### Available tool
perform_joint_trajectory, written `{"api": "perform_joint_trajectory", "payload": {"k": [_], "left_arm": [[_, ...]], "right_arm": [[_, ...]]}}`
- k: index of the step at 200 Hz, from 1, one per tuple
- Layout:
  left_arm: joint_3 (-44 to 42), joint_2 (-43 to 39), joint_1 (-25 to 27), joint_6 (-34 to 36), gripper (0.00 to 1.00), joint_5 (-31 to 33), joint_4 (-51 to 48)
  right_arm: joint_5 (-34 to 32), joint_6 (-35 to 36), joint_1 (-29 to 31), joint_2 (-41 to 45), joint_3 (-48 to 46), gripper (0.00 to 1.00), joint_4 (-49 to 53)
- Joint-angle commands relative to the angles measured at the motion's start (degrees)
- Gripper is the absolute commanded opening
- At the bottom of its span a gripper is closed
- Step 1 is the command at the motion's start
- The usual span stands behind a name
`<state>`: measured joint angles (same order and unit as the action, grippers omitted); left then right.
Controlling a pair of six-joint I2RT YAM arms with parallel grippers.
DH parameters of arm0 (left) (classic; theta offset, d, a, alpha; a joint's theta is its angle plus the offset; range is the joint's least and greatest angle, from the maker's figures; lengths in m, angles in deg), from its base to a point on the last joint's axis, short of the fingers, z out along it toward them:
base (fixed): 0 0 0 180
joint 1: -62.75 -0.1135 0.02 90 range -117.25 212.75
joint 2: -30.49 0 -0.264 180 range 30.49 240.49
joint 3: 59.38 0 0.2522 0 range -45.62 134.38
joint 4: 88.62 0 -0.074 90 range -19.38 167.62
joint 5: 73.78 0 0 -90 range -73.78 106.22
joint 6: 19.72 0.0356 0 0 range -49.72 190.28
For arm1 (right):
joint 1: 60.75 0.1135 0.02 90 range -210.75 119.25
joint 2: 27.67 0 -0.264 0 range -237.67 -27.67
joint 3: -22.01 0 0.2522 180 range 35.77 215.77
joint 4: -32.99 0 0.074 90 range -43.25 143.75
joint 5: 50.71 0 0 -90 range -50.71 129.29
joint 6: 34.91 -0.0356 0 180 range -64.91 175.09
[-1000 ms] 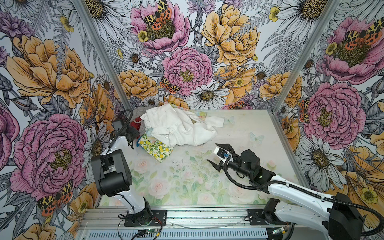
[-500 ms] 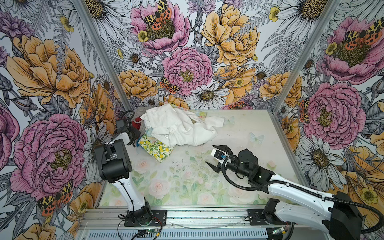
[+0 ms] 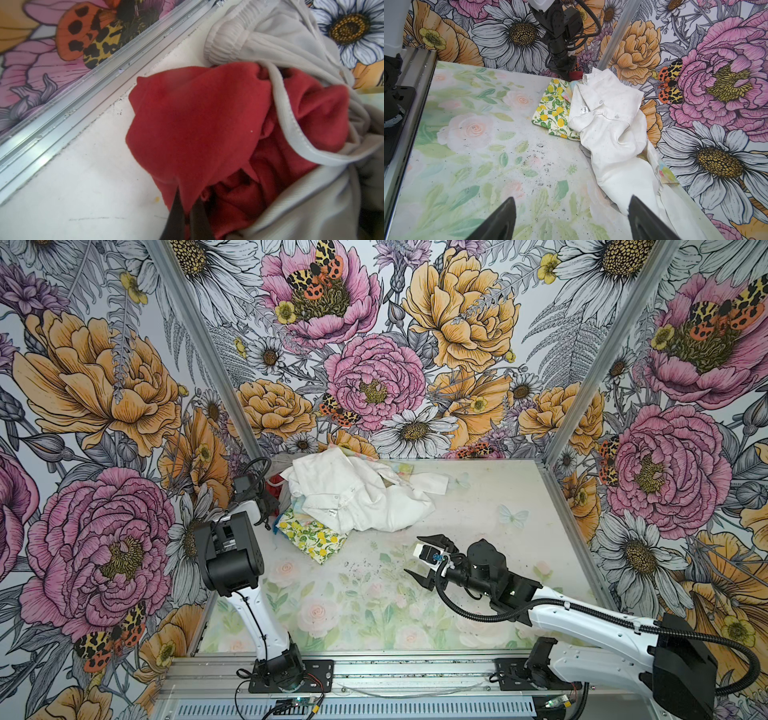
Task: Pick out a specific cloth from the pile
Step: 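Close the left gripper on the dark red cloth at the pile edge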
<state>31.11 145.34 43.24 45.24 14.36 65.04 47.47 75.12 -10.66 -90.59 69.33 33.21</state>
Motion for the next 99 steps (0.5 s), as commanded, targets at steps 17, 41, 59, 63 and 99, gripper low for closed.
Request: {"api": "perform_joint_trajectory", "payload": {"k": [17, 41, 59, 63, 99], "left_arm": [[1.9, -3.1, 1.0, 2.7, 0.0, 4.6, 1.8], [2.9, -5.0, 1.4, 3.0, 0.0, 5.8, 0.5], [3.3, -6.9, 1.7, 3.0, 0.0, 7.2, 0.1], [3.3, -7.5, 1.7, 3.0, 0.0, 7.5, 0.0], [4.6, -12.2, 2.1, 2.5, 0.0, 9.0, -0.4]], "right_arm": [[-1.0, -0.2, 0.4, -1.0, 1.6, 0.84, -2.6], [-1.1, -0.5, 0.4, -1.6, 1.7, 0.84, -2.9], [-1.0, -0.9, 0.4, -1.7, 1.8, 0.84, -3.3], [-0.9, -1.0, 0.4, -1.8, 1.8, 0.84, -3.5], [-0.8, -1.8, 0.4, -2.6, 2.5, 0.84, -3.9]]}}
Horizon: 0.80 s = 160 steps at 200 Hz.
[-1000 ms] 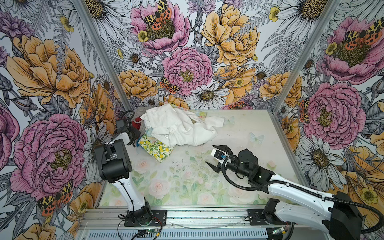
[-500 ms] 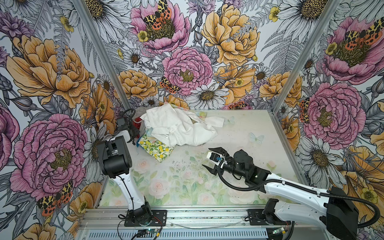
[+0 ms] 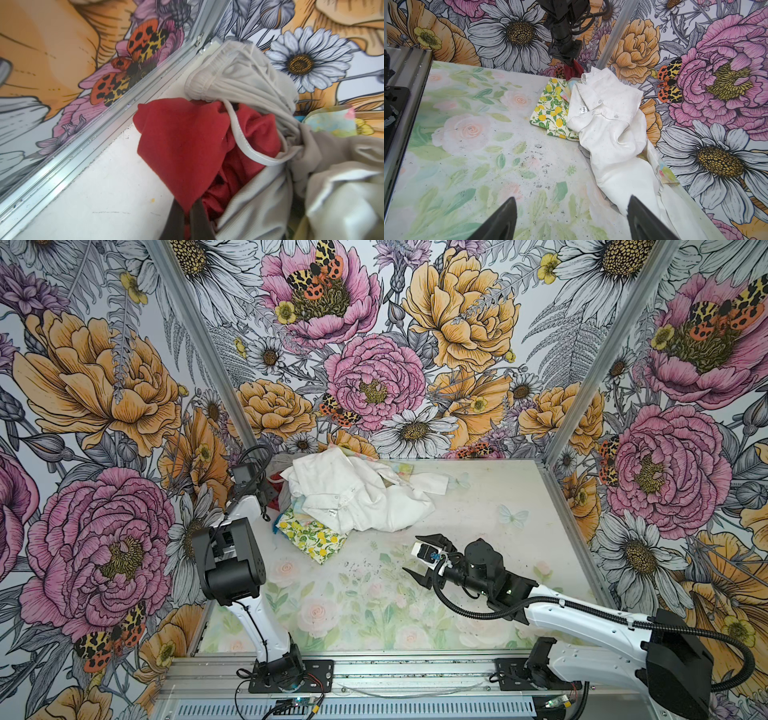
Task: Pick out a specific cloth from the pile
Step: 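Close the left gripper on the dark red cloth at the pile edge, then lift the dark red cloth up out of the pile with the left gripper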
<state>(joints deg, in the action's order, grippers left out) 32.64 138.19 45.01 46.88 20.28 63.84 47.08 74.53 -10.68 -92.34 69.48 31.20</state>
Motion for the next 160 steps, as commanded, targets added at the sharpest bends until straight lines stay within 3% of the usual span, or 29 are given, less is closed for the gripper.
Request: {"api": "perform_joint_trajectory", "payload": {"k": [1, 86, 160], "left_arm": [[3.2, -5.2, 0.4, 0.8, 0.0, 3.1, 0.7], [8.7, -11.6, 1.7, -4.8, 0.0, 4.4, 0.7], [12.7, -17.5, 3.1, -9.6, 0.0, 2.5, 1.7]], "right_arm": [[-0.5, -1.3, 0.4, -0.9, 2.3, 0.84, -1.9], [-0.2, -6.5, 0.4, -4.8, 3.3, 0.83, -6.5], [-5.5, -11.6, 0.5, -7.2, 5.2, 0.83, -11.4]]}}
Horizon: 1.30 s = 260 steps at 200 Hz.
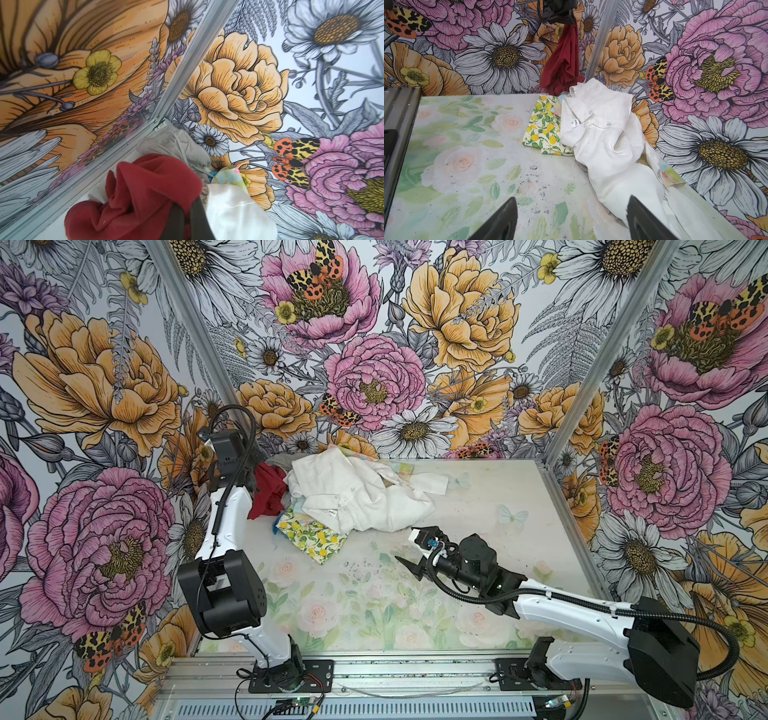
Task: Pick out a specific cloth from the pile
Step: 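Lift the dark red cloth up out of the pile with the left gripper, then carry the red cloth toward the right gripper while the right gripper grasps it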
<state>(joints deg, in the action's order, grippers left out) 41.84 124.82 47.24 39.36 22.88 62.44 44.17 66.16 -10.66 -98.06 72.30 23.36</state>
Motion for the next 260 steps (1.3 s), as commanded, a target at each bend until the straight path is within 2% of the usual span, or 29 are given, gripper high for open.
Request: {"api": "perform_joint_trajectory", "payload": {"k": [1, 46, 118, 179, 202, 260], "left_arm": [[3.4, -4.2, 0.9, -2.1, 0.0, 0.0, 3.1], [7.3, -7.6, 4.1, -0.9, 0.0, -0.3, 2.8], [15.4, -9.6, 10.2, 1.9, 0.0, -5.2, -0.3], [28.4, -8.0, 17.2, 6.6, 0.0, -10.3, -10.9], [31.6, -7.8, 21.1, 8.1, 0.0, -10.9, -14.1], [34.5, -6.9, 35.2, 12.3, 0.0, -8.1, -18.5]], "right_arm": [[-2.6, -3.3, 0.5, -1.6, 2.4, 0.83, -3.6], [-5.1, -6.1, 0.7, -3.6, 3.9, 0.83, -5.7], [-6.0, -9.5, 0.7, -3.3, 4.2, 0.84, -8.7], [-6.6, -10.4, 0.7, -1.5, 5.5, 0.85, -7.7], [-6.9, -11.2, 0.8, -1.7, 6.6, 0.85, -7.8], [-5.8, -13.1, 1.7, -7.3, 13.0, 0.87, -11.0]]}}
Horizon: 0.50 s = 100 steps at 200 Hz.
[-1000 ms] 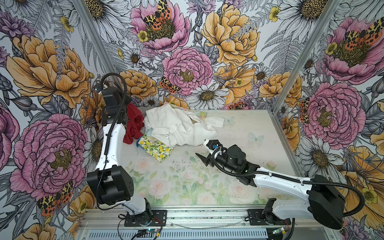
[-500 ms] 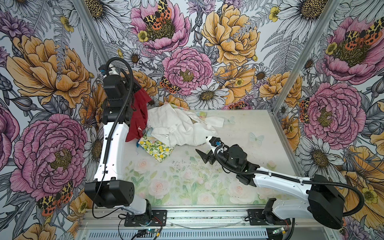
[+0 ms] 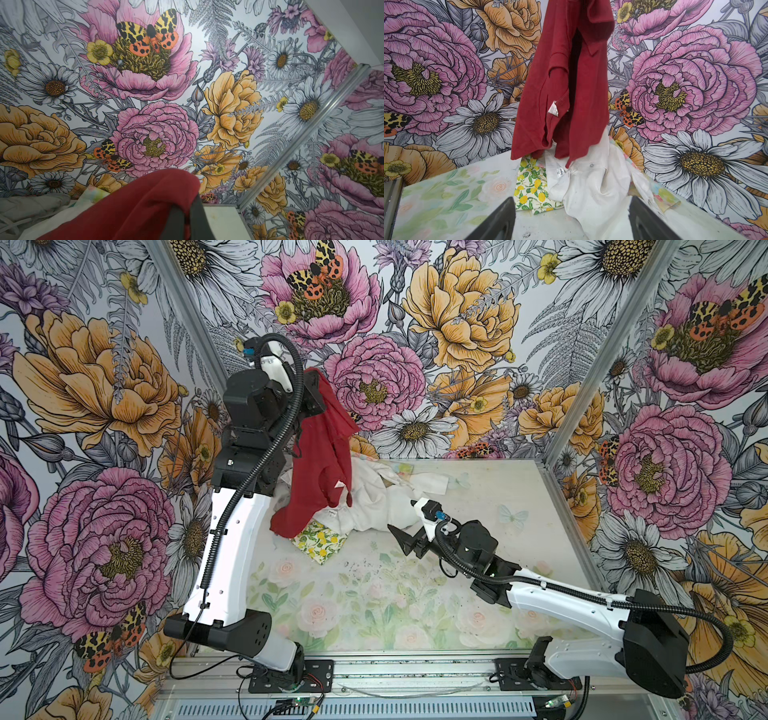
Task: Pick out a specific cloth from the pile
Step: 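Carry the red cloth toward the right gripper while the right gripper grasps it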
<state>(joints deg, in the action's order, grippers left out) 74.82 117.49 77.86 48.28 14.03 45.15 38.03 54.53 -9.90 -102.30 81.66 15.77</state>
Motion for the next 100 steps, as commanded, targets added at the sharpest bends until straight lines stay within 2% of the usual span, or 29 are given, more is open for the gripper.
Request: {"api": "perform_joint_trajectory", "payload": {"k": [1, 32, 59, 76, 91, 100], "left_arm": [[1.5, 0.4, 4.8, 3.4, 0.0, 0.9, -1.3], [0.4, -0.8, 13.3, 5.6, 0.0, 3.8, -2.2], [-1.8, -2.6, 20.7, 7.3, 0.0, 6.4, -2.2], [-3.9, -3.9, 24.0, 7.2, 0.0, 7.2, -2.2], [-6.8, -5.4, 25.6, 6.3, 0.0, 7.4, -2.1], [-8.6, -6.4, 26.1, 5.9, 0.0, 7.5, -2.0]], "right_arm": [[0.4, -1.5, 0.9, -3.3, 3.7, 0.87, -3.5], [-2.8, -4.5, 1.2, -9.2, 7.3, 0.91, -9.1], [-13.3, -7.9, 1.3, -14.6, 11.9, 0.9, -12.0], [-17.6, -7.9, 1.3, -17.4, 12.9, 0.89, -17.5], [-21.3, -9.0, 0.8, -18.7, 13.4, 0.81, -20.1], [-22.6, -9.4, 0.5, -18.6, 13.7, 0.68, -20.0]]}}
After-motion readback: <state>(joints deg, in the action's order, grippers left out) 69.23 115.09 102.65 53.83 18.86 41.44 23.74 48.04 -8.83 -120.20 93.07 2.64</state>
